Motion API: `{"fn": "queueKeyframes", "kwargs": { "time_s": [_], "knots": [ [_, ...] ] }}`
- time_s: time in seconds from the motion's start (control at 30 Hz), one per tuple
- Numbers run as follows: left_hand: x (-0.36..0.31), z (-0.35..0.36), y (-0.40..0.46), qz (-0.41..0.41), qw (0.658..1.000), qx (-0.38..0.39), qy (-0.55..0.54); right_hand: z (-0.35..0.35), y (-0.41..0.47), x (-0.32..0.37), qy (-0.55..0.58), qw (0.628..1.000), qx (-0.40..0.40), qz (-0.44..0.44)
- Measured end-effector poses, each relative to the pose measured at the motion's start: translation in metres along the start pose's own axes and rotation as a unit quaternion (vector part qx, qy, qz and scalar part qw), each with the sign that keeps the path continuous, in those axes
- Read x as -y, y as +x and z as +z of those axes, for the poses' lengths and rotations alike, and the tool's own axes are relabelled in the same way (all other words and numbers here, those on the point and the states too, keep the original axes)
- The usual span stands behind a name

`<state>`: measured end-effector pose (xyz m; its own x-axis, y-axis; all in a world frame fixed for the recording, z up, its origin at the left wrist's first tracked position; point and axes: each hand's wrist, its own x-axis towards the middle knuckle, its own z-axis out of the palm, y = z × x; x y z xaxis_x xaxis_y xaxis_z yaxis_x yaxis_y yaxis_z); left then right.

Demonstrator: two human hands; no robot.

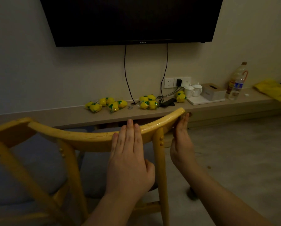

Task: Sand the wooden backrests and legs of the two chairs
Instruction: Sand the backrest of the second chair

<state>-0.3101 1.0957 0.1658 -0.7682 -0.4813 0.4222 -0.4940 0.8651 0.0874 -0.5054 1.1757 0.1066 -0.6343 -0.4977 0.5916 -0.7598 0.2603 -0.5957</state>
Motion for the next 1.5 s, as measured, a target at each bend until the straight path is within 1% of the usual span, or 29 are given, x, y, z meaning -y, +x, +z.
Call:
{"fn": "queueKeyframes", "kwargs": {
  "time_s": [0.1, 0.17, 0.23, 0.27, 0.33, 0.4, 0.47, 0.57, 0.67, 0.73, 0.83, 0.87, 0.9, 1.0, 1.07, 1.1, 1.17, 1.23, 1.27, 1.33, 1.37, 1.43, 1.5],
  "knots": [
    [0.000, 0.001, 0.000, 0.000, 1.000, 0.001, -0.001, 0.000, -0.018, 0.009, 0.045, 0.999, 0.014, -0.019],
    [0.000, 0.003, 0.001, -0.004, 1.000, 0.000, -0.002, 0.003, -0.034, 0.012, 0.065, 0.996, 0.042, -0.032],
    [0.000, 0.004, 0.001, -0.003, 1.000, -0.003, -0.002, 0.003, -0.043, 0.015, 0.097, 0.992, 0.075, -0.024],
    [0.000, 0.004, 0.002, -0.002, 1.000, -0.002, -0.004, 0.001, -0.044, 0.017, 0.115, 0.990, 0.075, -0.016],
    [0.000, 0.003, 0.002, 0.002, 1.000, 0.002, -0.007, -0.005, -0.044, 0.025, 0.147, 0.989, 0.036, -0.002],
    [0.000, 0.000, 0.001, 0.002, 1.000, 0.008, -0.014, -0.012, -0.039, 0.041, 0.155, 0.987, -0.026, -0.022],
    [-0.001, -0.004, 0.002, 0.001, 1.000, 0.016, -0.024, -0.013, -0.029, 0.060, 0.117, 0.988, -0.054, -0.083],
    [0.000, -0.010, 0.003, 0.006, 0.999, 0.010, -0.032, -0.012, -0.014, 0.089, -0.013, 0.990, -0.010, -0.140],
    [0.011, -0.025, 0.001, -0.004, 0.997, 0.014, -0.071, -0.023, -0.007, 0.090, -0.127, 0.975, 0.030, -0.181],
    [0.027, -0.034, -0.005, 0.009, 0.999, 0.002, -0.051, -0.038, -0.002, 0.079, -0.172, 0.968, 0.059, -0.171],
    [0.057, -0.041, -0.014, 0.035, 0.999, -0.001, -0.012, -0.042, -0.001, 0.079, -0.169, 0.980, 0.054, -0.091],
    [0.066, -0.042, -0.015, 0.040, 0.999, 0.009, -0.007, -0.034, -0.006, 0.088, -0.168, 0.980, 0.055, -0.087],
    [0.072, -0.042, -0.015, 0.047, 0.999, 0.019, -0.002, -0.024, -0.013, 0.100, -0.166, 0.978, 0.058, -0.107],
    [0.080, -0.038, -0.015, 0.063, 0.997, 0.036, 0.000, 0.003, -0.028, 0.127, -0.159, 0.959, 0.087, -0.219],
    [0.080, -0.034, -0.015, 0.063, 0.997, 0.044, -0.007, -0.001, -0.023, 0.131, -0.173, 0.947, 0.104, -0.251],
    [0.081, -0.034, -0.014, 0.062, 0.997, 0.043, -0.013, -0.007, -0.018, 0.128, -0.183, 0.944, 0.107, -0.253],
    [0.081, -0.033, -0.014, 0.059, 0.997, 0.039, -0.025, -0.023, -0.013, 0.113, -0.192, 0.951, 0.103, -0.220],
    [0.081, -0.032, -0.015, 0.054, 0.997, 0.036, -0.036, -0.037, -0.011, 0.100, -0.191, 0.966, 0.091, -0.146],
    [0.081, -0.031, -0.015, 0.053, 0.997, 0.033, -0.039, -0.039, -0.011, 0.098, -0.192, 0.971, 0.090, -0.112],
    [0.080, -0.029, -0.015, 0.053, 0.997, 0.029, -0.038, -0.032, -0.016, 0.107, -0.189, 0.975, 0.085, -0.081],
    [0.080, -0.028, -0.015, 0.055, 0.997, 0.028, -0.036, -0.025, -0.020, 0.115, -0.182, 0.976, 0.080, -0.085],
    [0.080, -0.027, -0.015, 0.057, 0.998, 0.024, -0.031, -0.009, -0.026, 0.134, -0.169, 0.974, 0.082, -0.126],
    [0.080, -0.027, -0.015, 0.059, 0.998, 0.022, -0.028, 0.001, -0.030, 0.145, -0.173, 0.963, 0.121, -0.170]
  ]
}}
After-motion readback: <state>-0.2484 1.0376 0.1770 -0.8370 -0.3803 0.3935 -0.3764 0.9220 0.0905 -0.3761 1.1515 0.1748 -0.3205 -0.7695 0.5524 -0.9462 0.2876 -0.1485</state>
